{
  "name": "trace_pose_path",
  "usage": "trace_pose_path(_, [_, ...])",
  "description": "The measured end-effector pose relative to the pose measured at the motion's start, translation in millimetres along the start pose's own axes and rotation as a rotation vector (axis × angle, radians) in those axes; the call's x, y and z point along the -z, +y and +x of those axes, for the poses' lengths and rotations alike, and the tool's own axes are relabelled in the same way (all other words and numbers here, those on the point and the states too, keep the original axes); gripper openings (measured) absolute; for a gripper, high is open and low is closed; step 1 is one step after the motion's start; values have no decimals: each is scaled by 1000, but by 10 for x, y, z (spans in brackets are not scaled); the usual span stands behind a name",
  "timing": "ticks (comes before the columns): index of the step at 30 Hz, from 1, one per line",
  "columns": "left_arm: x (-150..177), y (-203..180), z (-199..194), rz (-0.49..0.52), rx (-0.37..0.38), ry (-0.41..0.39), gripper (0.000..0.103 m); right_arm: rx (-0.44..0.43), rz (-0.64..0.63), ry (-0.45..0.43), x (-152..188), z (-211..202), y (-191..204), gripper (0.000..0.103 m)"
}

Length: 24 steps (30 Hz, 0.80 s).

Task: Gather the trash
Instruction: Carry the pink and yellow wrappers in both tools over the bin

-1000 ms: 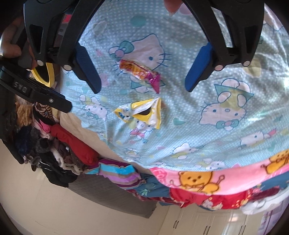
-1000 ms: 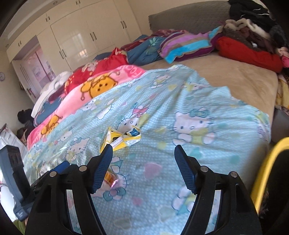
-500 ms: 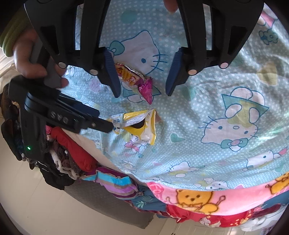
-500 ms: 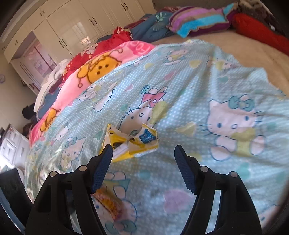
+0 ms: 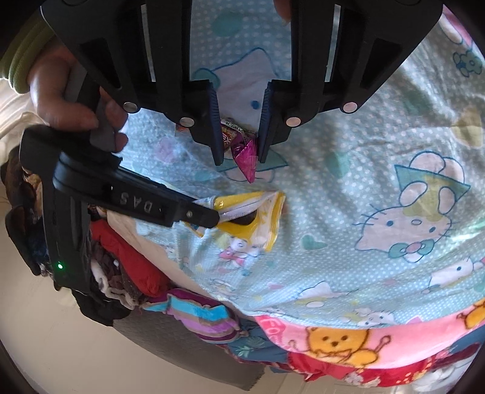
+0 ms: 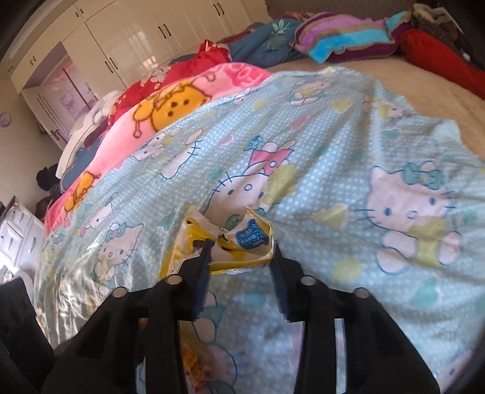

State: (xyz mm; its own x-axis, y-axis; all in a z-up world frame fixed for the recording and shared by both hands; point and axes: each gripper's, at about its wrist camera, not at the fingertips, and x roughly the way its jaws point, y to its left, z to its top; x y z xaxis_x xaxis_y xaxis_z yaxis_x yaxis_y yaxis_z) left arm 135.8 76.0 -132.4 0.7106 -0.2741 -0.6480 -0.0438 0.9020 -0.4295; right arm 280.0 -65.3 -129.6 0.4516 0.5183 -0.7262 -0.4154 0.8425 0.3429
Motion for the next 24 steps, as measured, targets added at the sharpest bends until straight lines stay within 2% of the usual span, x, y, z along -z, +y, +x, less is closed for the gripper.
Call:
trace_pose_path(11, [-24, -434, -154, 109, 41, -36, 14, 115, 38, -166, 259, -946, -247, 34])
trace_pose_path(24, [-42, -963, -381, 193, 104, -86, 14, 196, 126, -246, 577, -1783, -628, 34])
